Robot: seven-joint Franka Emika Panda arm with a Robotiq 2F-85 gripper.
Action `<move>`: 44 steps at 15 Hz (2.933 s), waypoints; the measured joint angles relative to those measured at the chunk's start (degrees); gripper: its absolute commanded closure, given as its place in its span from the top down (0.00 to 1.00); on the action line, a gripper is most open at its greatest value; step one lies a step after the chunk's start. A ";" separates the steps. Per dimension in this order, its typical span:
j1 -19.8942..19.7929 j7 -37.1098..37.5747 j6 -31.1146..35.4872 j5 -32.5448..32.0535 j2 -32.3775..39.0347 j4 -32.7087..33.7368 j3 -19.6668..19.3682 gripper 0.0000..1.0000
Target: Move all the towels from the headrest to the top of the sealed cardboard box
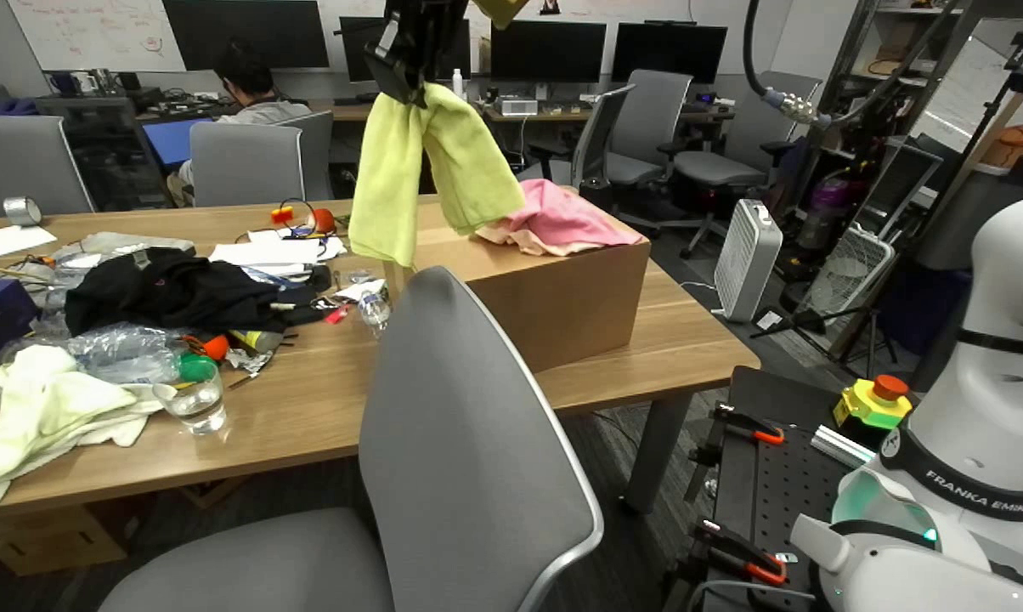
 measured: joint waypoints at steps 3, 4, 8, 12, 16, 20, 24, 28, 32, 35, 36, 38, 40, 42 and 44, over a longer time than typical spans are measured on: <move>-0.88 0.04 -1.61 -0.46 1.42 2.07 -0.24 0.06; -1.27 0.07 -2.12 -0.78 2.07 2.86 -0.46 0.06; -3.10 0.24 -4.26 -2.59 5.00 6.82 -2.57 0.06; -5.29 1.25 -6.01 -6.02 7.39 11.47 -5.85 0.06; -7.15 4.75 -7.10 -11.35 9.34 15.32 -9.02 0.06; -8.44 10.32 -9.19 -16.70 11.30 18.53 -11.68 0.10; -9.11 14.70 -11.95 -18.76 13.83 21.21 -12.86 0.51; -9.11 16.02 -13.30 -19.57 15.13 21.97 -12.95 0.82; -9.29 12.46 -13.62 -15.56 14.73 20.80 -12.81 1.00; -9.33 7.31 -13.04 -8.78 12.34 15.32 -12.10 1.00; -9.30 5.86 -12.83 -6.74 10.93 12.58 -11.69 1.00; -9.14 2.61 -12.50 -2.87 7.22 6.56 -10.73 1.00; -8.96 -1.53 -12.51 0.66 2.53 0.51 -9.74 1.00; -8.90 -6.80 -12.77 4.27 -2.83 -5.00 -8.87 1.00; -8.85 -13.09 -13.79 7.56 -8.14 -9.28 -8.33 1.00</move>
